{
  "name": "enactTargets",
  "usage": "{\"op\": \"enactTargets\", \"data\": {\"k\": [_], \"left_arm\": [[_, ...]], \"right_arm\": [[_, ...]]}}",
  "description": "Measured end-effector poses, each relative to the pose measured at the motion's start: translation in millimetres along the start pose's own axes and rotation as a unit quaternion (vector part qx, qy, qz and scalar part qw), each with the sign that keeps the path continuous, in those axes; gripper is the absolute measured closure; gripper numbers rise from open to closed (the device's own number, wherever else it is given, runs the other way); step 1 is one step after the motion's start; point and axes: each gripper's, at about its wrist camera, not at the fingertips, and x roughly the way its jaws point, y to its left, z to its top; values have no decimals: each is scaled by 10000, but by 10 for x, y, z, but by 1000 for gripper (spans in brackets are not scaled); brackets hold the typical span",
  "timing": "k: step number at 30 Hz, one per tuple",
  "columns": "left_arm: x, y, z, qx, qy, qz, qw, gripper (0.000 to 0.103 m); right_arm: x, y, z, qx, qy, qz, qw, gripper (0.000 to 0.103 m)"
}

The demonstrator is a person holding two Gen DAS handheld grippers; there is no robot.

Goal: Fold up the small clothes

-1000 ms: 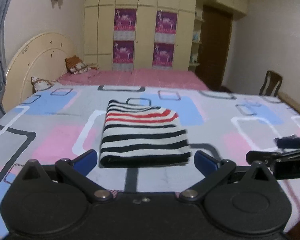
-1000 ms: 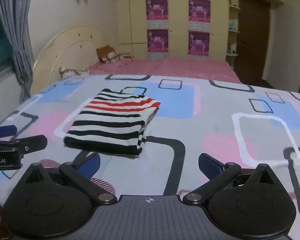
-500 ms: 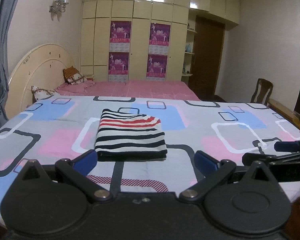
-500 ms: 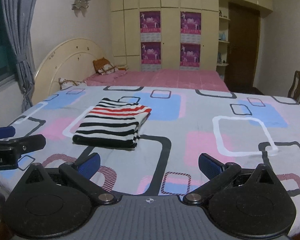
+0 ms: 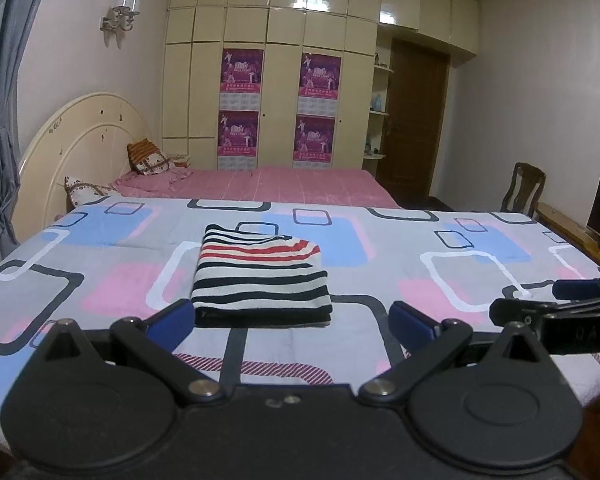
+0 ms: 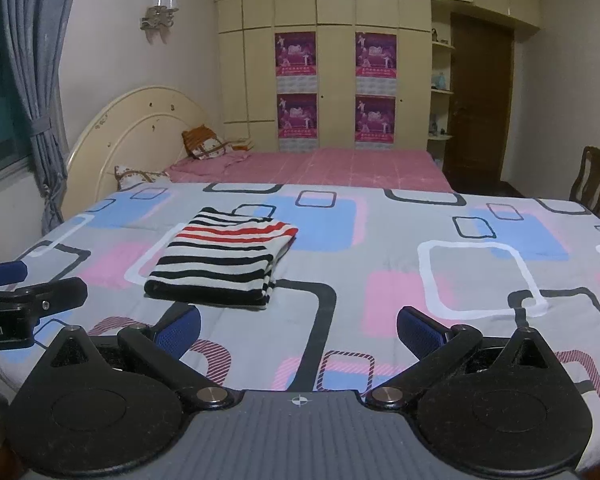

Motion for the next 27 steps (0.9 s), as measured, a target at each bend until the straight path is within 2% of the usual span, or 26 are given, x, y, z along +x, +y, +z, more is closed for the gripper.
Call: {"op": "enactTargets", "data": {"k": [27], "left_arm": [[43,36,55,61,-22,-14,10000,0]], "right_arm": [[30,-68,57,35,-35,0,10000,0]]}}
